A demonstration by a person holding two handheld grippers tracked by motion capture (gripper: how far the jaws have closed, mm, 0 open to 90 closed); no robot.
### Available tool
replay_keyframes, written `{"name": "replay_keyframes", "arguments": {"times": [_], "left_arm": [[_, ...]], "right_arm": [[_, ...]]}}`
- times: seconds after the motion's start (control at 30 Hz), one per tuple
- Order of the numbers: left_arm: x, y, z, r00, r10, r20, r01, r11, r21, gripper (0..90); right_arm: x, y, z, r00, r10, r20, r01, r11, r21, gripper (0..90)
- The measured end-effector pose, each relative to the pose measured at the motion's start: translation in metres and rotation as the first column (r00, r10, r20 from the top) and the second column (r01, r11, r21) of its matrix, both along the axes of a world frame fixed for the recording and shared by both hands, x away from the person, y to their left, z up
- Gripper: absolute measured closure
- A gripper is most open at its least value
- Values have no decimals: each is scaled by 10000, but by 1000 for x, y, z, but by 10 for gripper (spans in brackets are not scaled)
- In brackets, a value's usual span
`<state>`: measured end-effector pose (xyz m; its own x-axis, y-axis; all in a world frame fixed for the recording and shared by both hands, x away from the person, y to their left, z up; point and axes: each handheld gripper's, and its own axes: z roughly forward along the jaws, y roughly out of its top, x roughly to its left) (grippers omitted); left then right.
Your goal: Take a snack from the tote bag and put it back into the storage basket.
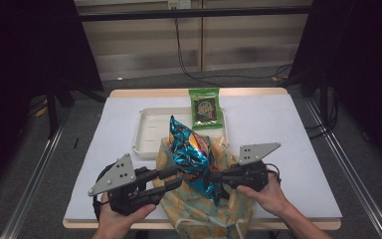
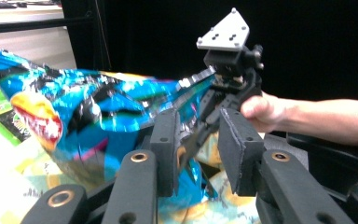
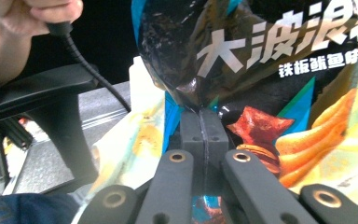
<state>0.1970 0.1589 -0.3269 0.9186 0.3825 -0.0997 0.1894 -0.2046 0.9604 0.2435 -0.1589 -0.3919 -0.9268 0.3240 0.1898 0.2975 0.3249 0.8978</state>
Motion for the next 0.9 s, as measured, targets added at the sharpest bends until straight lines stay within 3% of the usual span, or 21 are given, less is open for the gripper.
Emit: {"name": "replay_keyframes", "arguments": {"times": [0.1,0.17,0.3,0.33,0.37,0.53,0.67,0.9], "left_arm": [[5,-4,-7,9992,284,-272,-277,9993,257,589],[10,-6,-11,9963,754,-408,-743,9968,282,521],[16,-10,-15,9961,702,-536,-686,9972,304,427],[15,-10,-14,9948,920,-436,-903,9951,407,424],[17,-11,-15,9949,852,-538,-842,9963,197,410],[25,-18,-15,9923,880,-873,-875,9961,98,241],[31,-20,-13,9879,923,-1245,-964,9950,-275,200],[36,-25,-13,9858,1065,-1296,-1125,9928,-403,210]], "right_arm": [[1,-1,-1,10000,-52,-40,52,9999,127,900],[1,0,-2,10000,19,-63,-19,10000,71,900],[-1,4,-1,10000,63,-17,-63,10000,69,900],[0,5,-1,9999,119,-72,-118,9999,88,900],[0,5,-1,9999,116,-43,-116,9998,131,900],[0,16,-3,9995,289,-113,-288,9995,103,900],[1,22,-3,9995,302,-106,-302,9995,73,900],[2,24,-5,9993,342,-118,-341,9994,64,900]]}}
